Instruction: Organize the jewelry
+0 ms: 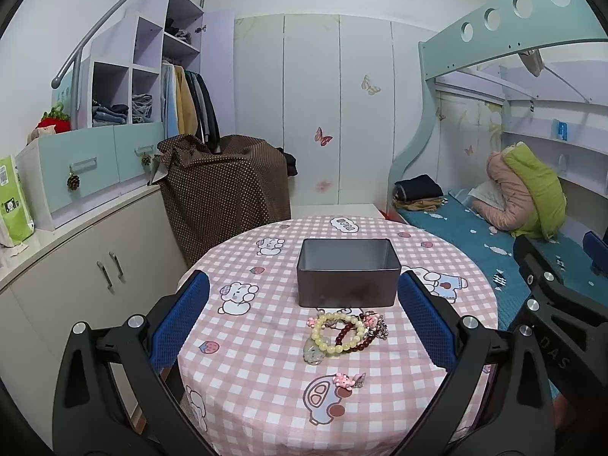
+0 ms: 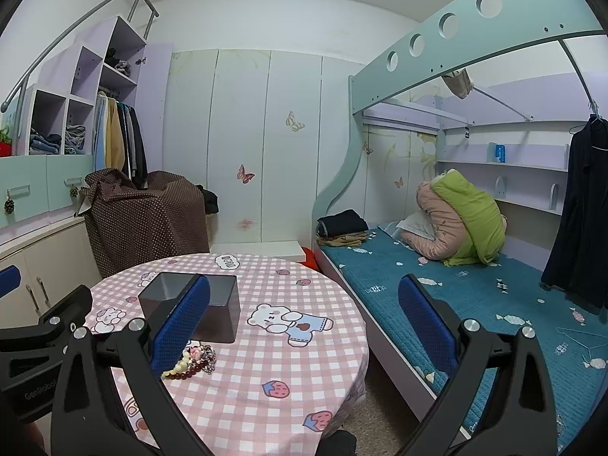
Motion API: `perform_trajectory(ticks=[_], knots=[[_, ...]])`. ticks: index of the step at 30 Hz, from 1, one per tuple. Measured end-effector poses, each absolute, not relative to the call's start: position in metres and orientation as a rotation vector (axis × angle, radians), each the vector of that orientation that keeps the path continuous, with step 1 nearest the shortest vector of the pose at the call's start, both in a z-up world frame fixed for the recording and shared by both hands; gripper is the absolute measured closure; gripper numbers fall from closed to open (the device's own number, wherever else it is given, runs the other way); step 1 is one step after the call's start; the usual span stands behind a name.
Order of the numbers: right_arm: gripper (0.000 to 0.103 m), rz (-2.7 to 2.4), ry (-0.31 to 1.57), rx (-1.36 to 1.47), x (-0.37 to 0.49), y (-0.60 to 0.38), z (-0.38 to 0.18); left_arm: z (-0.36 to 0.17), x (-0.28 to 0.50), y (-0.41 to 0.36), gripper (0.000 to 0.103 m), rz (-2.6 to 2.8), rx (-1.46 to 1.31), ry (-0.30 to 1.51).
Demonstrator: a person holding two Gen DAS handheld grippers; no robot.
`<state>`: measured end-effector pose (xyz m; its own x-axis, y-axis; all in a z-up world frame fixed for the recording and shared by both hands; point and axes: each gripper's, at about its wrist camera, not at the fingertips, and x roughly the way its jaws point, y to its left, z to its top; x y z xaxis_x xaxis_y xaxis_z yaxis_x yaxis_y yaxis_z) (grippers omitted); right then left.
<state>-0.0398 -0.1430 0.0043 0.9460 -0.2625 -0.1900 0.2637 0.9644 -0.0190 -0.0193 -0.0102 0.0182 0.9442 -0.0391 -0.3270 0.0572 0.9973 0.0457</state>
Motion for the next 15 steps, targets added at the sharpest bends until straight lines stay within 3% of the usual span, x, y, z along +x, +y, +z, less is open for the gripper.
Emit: perform_trajectory(ticks=[15], knots=[[0.007, -0.269, 0.196, 0.012, -0.0416, -0.1433, 0.0046, 0.016, -0.0236, -0.0093, 0.005, -0.054, 0.064, 0.325]])
